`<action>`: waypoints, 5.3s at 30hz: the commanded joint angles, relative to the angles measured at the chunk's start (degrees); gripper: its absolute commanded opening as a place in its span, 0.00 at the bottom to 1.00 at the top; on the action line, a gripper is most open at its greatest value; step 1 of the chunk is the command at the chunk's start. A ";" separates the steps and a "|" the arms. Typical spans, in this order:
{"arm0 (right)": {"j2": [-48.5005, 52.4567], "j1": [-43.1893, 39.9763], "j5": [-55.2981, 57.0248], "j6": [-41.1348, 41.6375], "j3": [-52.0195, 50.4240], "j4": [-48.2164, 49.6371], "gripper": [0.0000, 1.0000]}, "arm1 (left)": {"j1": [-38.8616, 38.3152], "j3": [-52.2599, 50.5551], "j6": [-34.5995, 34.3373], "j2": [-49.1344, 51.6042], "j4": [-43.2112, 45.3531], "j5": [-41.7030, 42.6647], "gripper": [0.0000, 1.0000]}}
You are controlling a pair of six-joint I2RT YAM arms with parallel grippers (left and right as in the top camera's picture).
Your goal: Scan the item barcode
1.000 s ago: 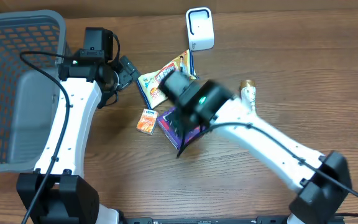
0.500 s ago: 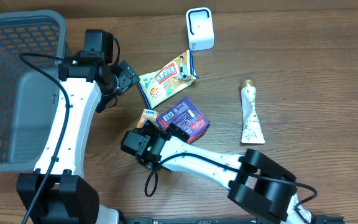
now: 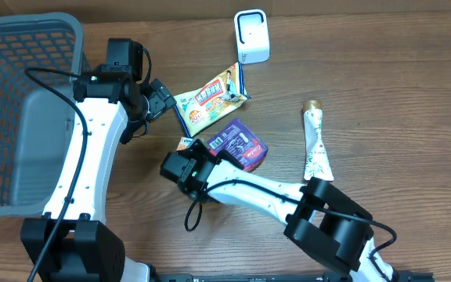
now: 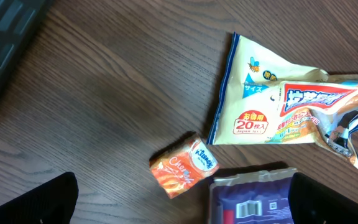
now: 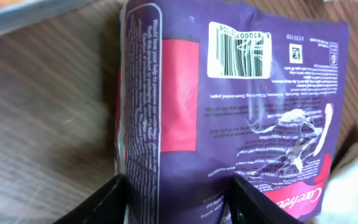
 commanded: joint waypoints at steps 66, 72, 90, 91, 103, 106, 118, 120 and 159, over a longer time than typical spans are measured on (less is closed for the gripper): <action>-3.17 -41.24 -51.12 -15.63 15.37 -31.41 0.88 | 0.22 0.96 1.09 -0.52 -0.04 -0.92 1.00; -3.17 -38.80 -55.89 -21.46 5.38 -22.99 0.85 | 0.22 0.96 1.09 -0.52 -0.04 -0.92 1.00; -3.10 -38.77 -60.41 -13.35 -5.14 -8.28 0.21 | 0.22 0.96 1.09 -0.52 -0.04 -0.92 1.00; -3.13 -38.84 -60.41 -11.91 -5.03 -8.15 0.14 | 0.22 0.96 1.11 -0.52 -0.04 -0.92 1.00; -3.63 -42.12 -59.87 1.95 17.70 -9.01 0.04 | 0.22 0.96 1.09 -0.52 -0.04 -0.92 1.00; -3.63 -43.87 -58.51 7.93 20.90 -1.22 0.04 | 0.22 0.96 1.09 -0.52 -0.04 -0.92 1.00; 0.35 -44.59 -46.58 27.08 20.94 28.72 0.04 | 0.22 0.96 1.09 -0.52 -0.04 -0.92 1.00; 2.40 -44.61 -46.42 31.06 20.94 32.28 0.04 | 0.22 0.96 1.09 -0.52 -0.04 -0.92 1.00; 2.40 -94.92 -24.55 30.47 32.17 -10.73 0.04 | 0.22 0.96 1.09 -0.52 -0.04 -0.92 1.00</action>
